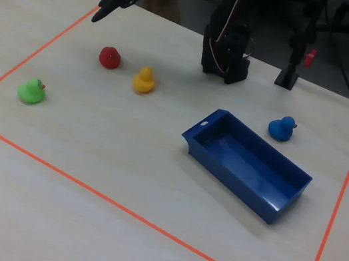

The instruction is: Grasp red duck and put it into box.

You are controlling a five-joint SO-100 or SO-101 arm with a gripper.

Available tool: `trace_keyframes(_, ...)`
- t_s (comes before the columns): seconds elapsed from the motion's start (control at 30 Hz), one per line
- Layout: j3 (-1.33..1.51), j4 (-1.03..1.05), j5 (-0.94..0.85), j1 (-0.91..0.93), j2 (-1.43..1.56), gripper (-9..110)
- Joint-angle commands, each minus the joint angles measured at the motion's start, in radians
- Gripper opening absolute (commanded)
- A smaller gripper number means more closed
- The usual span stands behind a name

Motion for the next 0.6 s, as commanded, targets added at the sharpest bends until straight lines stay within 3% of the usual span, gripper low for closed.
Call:
trace_keyframes(0.0, 0.005, -0.078, -0.023, 0.037, -0.026, 50)
trace_keyframes(0.57, 0.233, -0.249, -0.137, 0.072, -0.114, 49)
